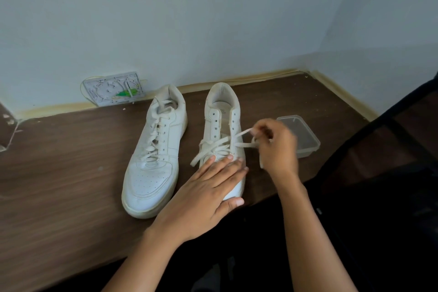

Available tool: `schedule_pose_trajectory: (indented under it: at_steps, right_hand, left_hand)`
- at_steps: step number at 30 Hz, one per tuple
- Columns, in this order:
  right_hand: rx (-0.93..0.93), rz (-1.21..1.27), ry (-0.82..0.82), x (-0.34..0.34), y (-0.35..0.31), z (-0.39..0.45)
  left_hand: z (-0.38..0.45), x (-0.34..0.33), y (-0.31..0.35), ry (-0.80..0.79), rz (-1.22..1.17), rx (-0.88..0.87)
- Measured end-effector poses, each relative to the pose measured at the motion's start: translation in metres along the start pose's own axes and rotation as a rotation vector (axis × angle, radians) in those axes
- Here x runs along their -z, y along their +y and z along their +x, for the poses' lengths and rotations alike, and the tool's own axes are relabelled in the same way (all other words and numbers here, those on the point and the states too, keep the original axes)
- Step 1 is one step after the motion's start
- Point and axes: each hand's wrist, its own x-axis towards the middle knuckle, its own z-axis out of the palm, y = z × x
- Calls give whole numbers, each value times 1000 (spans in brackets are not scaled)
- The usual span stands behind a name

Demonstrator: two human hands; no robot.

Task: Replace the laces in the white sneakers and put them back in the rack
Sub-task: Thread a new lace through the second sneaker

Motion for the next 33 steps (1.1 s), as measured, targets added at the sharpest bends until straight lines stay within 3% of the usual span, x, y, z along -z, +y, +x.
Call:
schedule_pose_trajectory:
  at_steps: [4, 6, 12, 14, 17, 21, 24, 26, 31, 33]
  right_hand:
    - [-285, 36, 386, 32, 10, 6]
    - [-259, 29, 398, 35, 10, 4]
    - [164, -7, -180, -4, -6, -7]
    - [207, -6, -223, -13, -8, -10]
    - [196, -55, -90, -10, -4, -6]
    - [-60, -72, 241, 22, 8, 4]
    - [-160, -75, 324, 34, 15, 5]
    - [-87, -95, 253, 30, 14, 2]
    - [234, -49, -160, 1, 2, -5]
    - [285, -50, -175, -8, 0, -8]
  left_hand:
    - [-1, -1, -1, -16, -17, 3]
    - [-1, 0, 0, -19, -33, 5]
    - [0, 1, 1, 19, -12, 4]
    - [0, 3, 1, 17, 0, 2]
    - [0, 2, 1, 3, -17, 5]
    - [0, 0, -1, -15, -53, 9]
    - [0, 0, -1, -16, -55, 8]
    - [0, -1, -1, -11, -60, 12]
    - [2, 0, 0, 22, -48, 28]
    - [4, 1, 0, 25, -35, 45]
